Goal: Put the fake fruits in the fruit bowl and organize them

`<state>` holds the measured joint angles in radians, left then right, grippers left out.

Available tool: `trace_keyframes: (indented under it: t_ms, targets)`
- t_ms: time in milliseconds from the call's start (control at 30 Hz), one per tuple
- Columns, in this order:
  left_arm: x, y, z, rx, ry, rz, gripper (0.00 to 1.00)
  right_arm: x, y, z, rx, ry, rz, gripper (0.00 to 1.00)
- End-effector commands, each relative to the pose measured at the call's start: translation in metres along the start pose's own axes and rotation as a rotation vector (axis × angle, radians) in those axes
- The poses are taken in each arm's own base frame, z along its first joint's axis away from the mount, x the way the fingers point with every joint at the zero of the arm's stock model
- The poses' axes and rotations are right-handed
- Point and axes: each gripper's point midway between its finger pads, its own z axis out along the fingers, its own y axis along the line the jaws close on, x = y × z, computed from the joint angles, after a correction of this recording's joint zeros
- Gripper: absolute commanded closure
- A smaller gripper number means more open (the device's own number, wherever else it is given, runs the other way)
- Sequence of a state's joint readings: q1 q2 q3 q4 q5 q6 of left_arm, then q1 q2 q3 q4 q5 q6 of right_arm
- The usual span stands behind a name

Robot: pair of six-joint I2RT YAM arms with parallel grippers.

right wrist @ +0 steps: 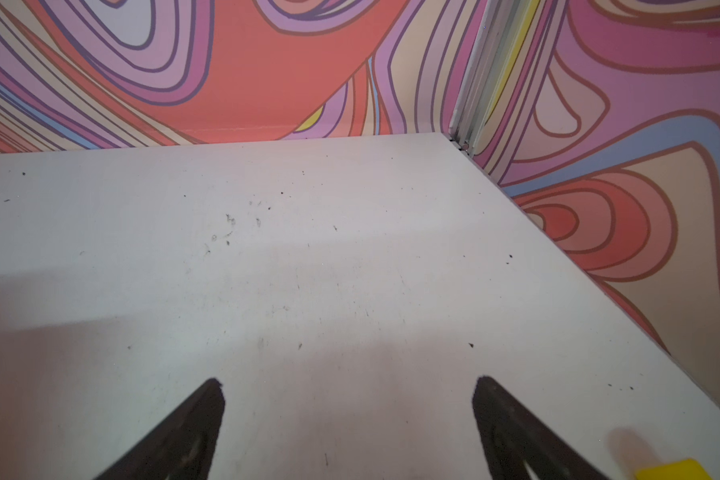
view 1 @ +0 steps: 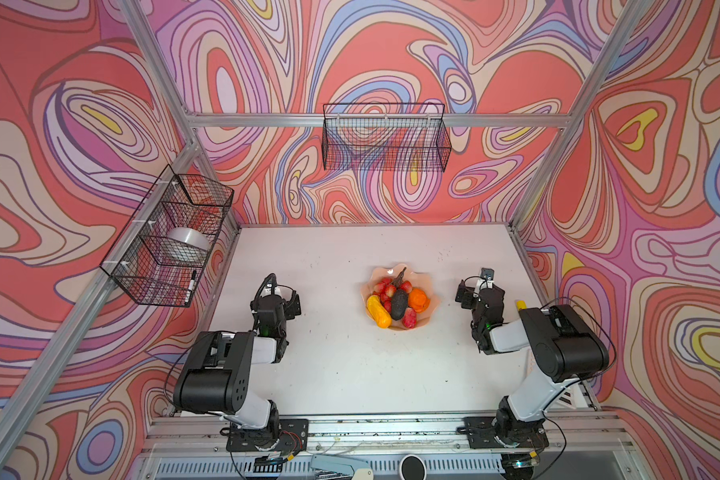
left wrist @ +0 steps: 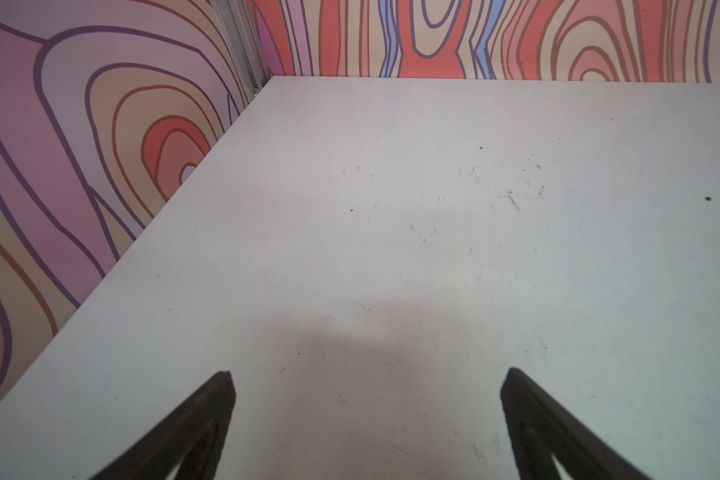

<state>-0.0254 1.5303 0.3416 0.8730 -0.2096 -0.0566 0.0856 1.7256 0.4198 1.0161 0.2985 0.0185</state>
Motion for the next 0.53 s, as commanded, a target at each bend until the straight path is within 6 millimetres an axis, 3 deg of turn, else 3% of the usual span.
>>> trace_keyframes:
  t_ms: [0, 333, 500]
  targets:
    - [-0.016, -0.002, 0.002, 0.011, -0.054, -0.019, 0.00, -0.015, -0.001, 0.003, 0.002, -0.042, 0.010, 0.02]
    - [-0.014, -0.027, 0.005, 0.152, -0.026, 0.043, 0.00, -0.015, -0.002, 0.002, 0.007, -0.048, 0.009, 0.02]
    - [-0.014, -0.026, 0.004, 0.154, -0.030, 0.039, 0.00, -0.015, -0.002, 0.002, 0.006, -0.048, 0.009, 0.02]
